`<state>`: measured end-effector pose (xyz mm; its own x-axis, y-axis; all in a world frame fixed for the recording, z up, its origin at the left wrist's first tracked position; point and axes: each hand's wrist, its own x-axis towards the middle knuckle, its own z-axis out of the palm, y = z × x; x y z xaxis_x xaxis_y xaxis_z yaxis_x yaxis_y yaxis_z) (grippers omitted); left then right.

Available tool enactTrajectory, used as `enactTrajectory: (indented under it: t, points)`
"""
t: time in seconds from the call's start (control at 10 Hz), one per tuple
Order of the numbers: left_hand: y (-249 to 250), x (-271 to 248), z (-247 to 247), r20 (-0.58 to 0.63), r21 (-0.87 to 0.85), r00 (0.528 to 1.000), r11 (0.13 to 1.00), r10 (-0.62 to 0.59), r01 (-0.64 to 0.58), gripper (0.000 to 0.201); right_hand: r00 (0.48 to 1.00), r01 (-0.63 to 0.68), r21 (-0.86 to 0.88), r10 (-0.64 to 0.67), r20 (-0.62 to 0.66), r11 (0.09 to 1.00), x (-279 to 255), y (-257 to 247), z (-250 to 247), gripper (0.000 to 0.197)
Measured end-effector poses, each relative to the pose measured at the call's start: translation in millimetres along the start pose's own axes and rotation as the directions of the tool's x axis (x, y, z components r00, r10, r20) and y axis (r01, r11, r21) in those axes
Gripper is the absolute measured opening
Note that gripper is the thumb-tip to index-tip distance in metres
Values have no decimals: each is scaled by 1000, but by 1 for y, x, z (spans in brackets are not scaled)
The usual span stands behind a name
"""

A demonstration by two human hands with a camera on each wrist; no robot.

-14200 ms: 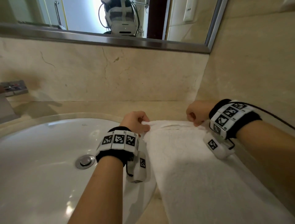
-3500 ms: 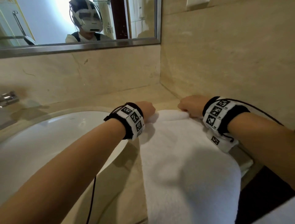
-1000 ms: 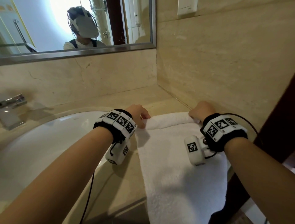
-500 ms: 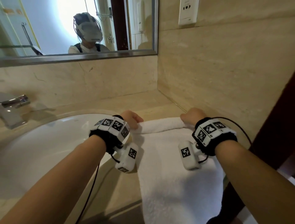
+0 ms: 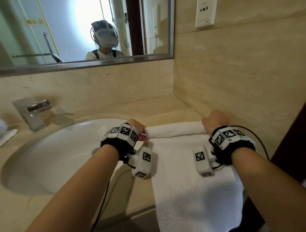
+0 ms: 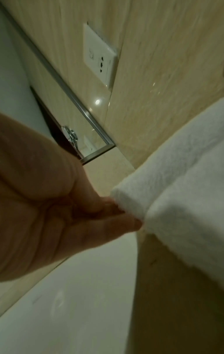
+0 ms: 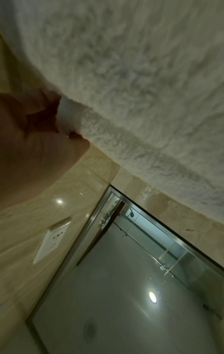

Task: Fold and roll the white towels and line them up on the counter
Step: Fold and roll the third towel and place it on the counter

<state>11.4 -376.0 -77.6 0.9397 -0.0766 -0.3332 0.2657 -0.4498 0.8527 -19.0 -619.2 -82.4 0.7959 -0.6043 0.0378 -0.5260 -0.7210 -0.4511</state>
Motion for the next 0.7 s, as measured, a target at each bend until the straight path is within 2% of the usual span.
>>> enactTrajectory:
  t: [0.1,0.3,0.4,0.5,0.6,0.7]
  points:
    - [-3,-2,1,2,21,999,999,44,-44,17,997,55,6,-54,-58,998,3,4,3,28]
    - [9,-20,5,-5,74,1000,997,-11,12,36,996,79,-8,-79,-43,997,1,8,1,28]
    - [9,-20,2,91,91,995,996,-30,21,42,998,59,-6,-59,-30,998,2,3,1,27]
    - [9,-19,0,108,2,992,998,-58,58,32,998,18,7,-18,-53,1000,3,4,2,28]
    - [8,-16,7,64,137,998,991,-15,6,9,999,-13,72,16,-47,997,10,10,5,29]
    - [9,-12,14,12,280,997,957,81,-81,9,999,-41,132,44,-17,990,12,14,4,24]
